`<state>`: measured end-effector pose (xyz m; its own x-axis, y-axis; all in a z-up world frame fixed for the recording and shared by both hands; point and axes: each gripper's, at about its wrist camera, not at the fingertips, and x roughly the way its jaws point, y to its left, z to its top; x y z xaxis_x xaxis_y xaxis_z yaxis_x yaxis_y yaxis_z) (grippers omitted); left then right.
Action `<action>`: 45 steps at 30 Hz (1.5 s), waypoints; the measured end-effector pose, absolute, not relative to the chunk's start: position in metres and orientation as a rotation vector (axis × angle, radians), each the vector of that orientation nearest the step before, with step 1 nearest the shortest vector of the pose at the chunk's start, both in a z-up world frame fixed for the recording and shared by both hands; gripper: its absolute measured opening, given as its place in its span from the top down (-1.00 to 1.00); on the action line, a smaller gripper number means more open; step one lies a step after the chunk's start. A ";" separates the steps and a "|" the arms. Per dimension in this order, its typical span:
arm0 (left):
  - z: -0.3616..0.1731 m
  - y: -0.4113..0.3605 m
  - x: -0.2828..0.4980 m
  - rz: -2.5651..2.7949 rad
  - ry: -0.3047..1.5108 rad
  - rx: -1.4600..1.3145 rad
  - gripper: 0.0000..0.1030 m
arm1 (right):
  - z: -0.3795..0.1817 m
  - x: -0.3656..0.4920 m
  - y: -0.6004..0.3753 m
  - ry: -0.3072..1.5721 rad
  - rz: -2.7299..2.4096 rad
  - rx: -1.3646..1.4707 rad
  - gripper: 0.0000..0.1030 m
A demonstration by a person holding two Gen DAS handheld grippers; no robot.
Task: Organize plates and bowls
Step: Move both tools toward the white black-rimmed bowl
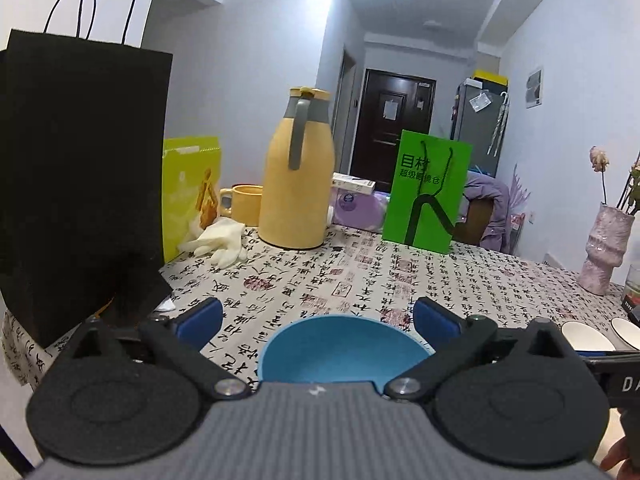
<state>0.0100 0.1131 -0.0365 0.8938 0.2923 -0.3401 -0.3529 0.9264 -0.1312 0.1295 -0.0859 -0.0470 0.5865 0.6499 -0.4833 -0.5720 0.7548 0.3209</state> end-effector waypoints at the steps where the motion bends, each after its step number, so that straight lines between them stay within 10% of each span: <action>1: -0.037 0.111 0.010 0.334 0.321 -0.191 -1.00 | -0.047 0.129 -0.089 0.615 0.710 0.137 -1.00; 45: -0.030 0.031 0.034 0.180 0.330 -0.179 -1.00 | -0.047 0.127 -0.203 0.571 0.517 0.171 -1.00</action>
<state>0.0342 0.0308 -0.0300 0.9304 0.1454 -0.3364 -0.2036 0.9683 -0.1446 0.1274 -0.2030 -0.0467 0.7183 0.5113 -0.4718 -0.4187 0.8593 0.2939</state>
